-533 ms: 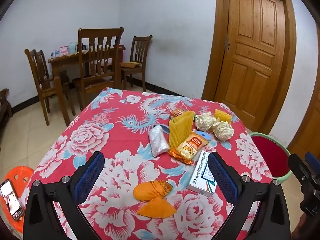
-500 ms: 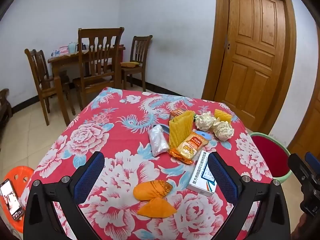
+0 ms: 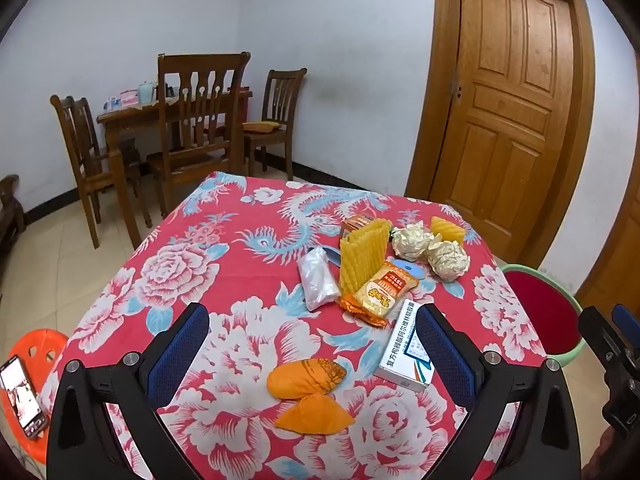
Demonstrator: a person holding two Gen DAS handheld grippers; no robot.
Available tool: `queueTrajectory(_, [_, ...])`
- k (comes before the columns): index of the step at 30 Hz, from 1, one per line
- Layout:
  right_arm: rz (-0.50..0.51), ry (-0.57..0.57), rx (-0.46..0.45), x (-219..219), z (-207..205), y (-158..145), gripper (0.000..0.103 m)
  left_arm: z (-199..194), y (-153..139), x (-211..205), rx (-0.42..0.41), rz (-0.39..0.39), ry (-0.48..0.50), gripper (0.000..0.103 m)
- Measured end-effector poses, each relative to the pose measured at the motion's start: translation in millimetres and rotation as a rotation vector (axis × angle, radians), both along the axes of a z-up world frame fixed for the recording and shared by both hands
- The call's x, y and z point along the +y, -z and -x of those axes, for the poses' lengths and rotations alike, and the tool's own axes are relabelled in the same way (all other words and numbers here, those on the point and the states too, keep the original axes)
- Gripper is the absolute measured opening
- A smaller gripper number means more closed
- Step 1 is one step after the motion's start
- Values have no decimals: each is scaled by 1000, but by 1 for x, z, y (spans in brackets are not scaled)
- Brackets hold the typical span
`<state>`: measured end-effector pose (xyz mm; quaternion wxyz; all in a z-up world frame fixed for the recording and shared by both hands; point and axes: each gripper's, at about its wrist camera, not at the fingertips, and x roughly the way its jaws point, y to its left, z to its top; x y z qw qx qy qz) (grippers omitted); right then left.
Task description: Collect trash
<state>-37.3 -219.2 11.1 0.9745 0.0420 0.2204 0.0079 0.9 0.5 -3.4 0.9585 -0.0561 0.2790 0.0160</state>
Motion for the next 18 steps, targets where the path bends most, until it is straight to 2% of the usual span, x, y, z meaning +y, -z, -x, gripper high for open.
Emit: queueTrajectory(18, [2, -1, -1, 0, 0, 2, 102, -1, -1, 0, 4, 1, 0, 102])
